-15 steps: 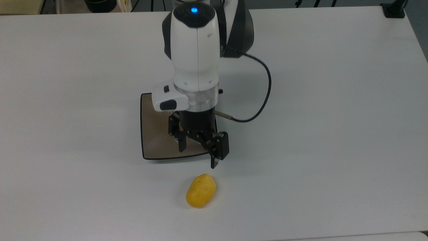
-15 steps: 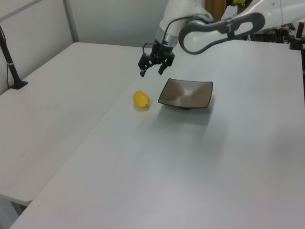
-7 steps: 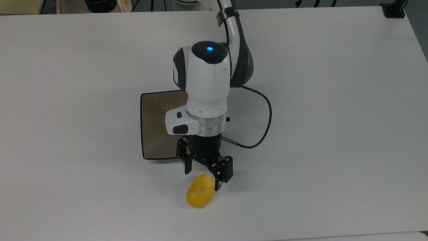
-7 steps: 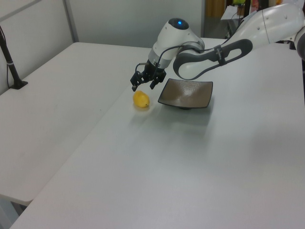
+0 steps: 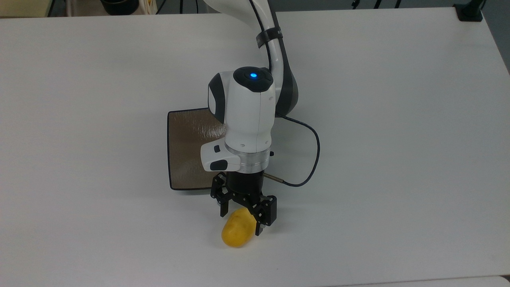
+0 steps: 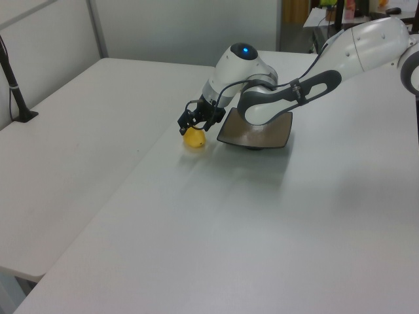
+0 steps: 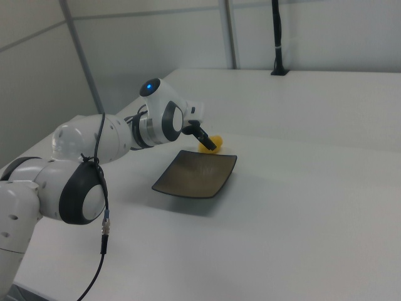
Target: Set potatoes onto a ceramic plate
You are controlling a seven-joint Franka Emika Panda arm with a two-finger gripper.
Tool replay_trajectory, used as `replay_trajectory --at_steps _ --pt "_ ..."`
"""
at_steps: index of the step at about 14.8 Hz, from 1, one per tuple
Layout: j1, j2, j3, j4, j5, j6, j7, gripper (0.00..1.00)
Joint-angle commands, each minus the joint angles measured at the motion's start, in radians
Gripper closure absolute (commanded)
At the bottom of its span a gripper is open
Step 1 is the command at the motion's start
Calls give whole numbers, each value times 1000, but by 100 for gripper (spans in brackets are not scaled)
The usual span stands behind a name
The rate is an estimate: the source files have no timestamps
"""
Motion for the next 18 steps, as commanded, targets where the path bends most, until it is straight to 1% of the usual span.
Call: replay_trajectory --at_steps 1,2,3,4,5,6,7,8,10,13,15,16,18 --pt "-2 31 9 27 -59 19 24 10" --pt "-2 31 10 26 -70 19 23 21" --pt "-2 31 10 26 -78 22 23 36" --pt "-2 31 10 26 -78 23 23 47" --pt "-2 30 9 24 -78 23 23 53" --pt "-5 25 10 21 -78 22 21 57" --pt "-6 13 10 15 -78 22 21 58" --pt "-6 -25 10 2 -78 23 20 58" --pt "-10 -120 12 -87 -73 23 18 58" --pt "-31 -281 12 -265 -58 22 19 57" --pt "-43 -362 12 -365 -55 11 6 57" --pt "-46 -408 10 -443 -55 11 -17 57" --pt "-48 -485 3 -561 -34 10 -77 57"
